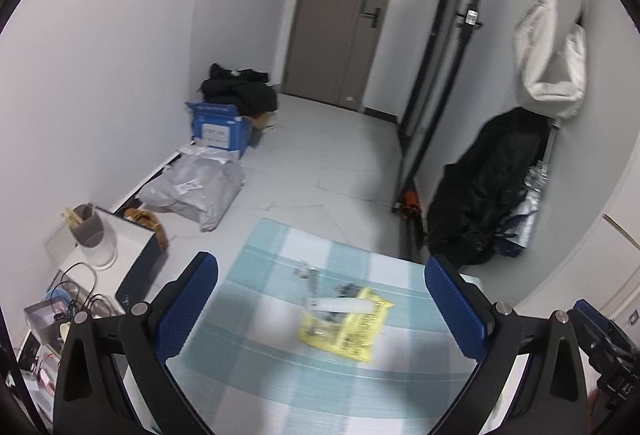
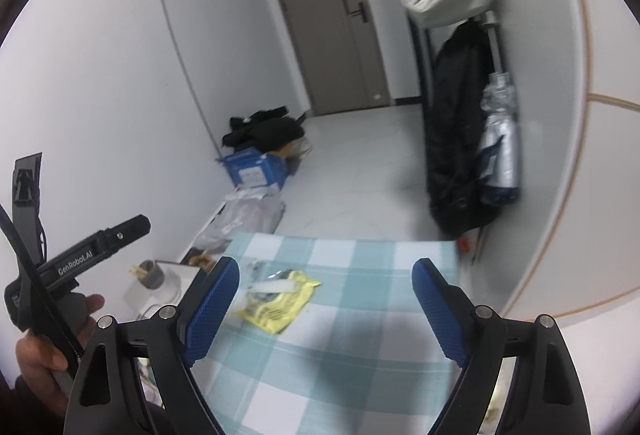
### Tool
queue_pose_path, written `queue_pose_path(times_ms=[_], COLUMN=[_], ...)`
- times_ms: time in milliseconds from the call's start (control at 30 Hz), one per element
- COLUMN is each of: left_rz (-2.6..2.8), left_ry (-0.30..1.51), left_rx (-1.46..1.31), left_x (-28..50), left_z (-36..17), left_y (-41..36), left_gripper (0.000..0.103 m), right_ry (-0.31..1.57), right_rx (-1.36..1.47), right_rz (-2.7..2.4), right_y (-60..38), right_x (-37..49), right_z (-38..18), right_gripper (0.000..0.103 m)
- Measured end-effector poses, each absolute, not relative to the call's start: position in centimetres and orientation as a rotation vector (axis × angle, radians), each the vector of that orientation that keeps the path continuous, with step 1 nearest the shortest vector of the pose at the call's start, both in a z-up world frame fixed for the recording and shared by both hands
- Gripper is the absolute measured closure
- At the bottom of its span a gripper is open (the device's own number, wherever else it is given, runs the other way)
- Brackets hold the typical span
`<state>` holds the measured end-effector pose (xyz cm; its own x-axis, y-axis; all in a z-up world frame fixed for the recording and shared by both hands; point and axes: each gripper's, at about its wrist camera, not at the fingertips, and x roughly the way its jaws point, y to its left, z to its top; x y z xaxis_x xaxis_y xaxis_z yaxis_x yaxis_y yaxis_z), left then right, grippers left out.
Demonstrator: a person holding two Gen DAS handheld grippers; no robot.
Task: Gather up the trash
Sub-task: 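Move both tools back over the table toward the yellow bag, then grasp the white foam strip lying on the yellow bag with the right tool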
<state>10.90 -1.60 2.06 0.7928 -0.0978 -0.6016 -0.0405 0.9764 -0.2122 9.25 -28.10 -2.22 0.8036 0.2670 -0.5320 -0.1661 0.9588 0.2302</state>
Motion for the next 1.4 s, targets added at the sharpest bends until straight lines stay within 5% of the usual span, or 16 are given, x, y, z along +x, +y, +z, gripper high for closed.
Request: queue_pose_path(times_ms=[867,1067,1233,1300,1400], left_rz=[0.021,0.022,0.025,0.025,0.027], left_ry=[0.92,0.928,0.945,0.951,0.958], left_rx=[-0.372,-0.322,-0.32,-0.324,-0.323], left_x=[15.0,15.5,15.9,16.0,16.1], left_z=[-4.2,-4.5,-4.9,-5.1,-5.3], left_y=[7.6,7.4,7.6,7.7,7.6], left_gripper=[0.001,0.001,0.001,0.002,0.001], right_ry=[0.903,0.98,0.958,0.961,0.955], right_rx=[-0.215,-0.391,-0.439,-0.461,-0.515], right_rz=[0.448,0.544,0.603,0.624,0.639], right_y=[-14.4,-12.4,-11.9,-11.5,-10.8], right_x=[23.9,26.0,26.1,25.9,25.2], right_z=[-15.2,-18.4,-18.6,-18.5,-18.8], right_gripper=[0.019,0.046,0.053,0.071,0.073])
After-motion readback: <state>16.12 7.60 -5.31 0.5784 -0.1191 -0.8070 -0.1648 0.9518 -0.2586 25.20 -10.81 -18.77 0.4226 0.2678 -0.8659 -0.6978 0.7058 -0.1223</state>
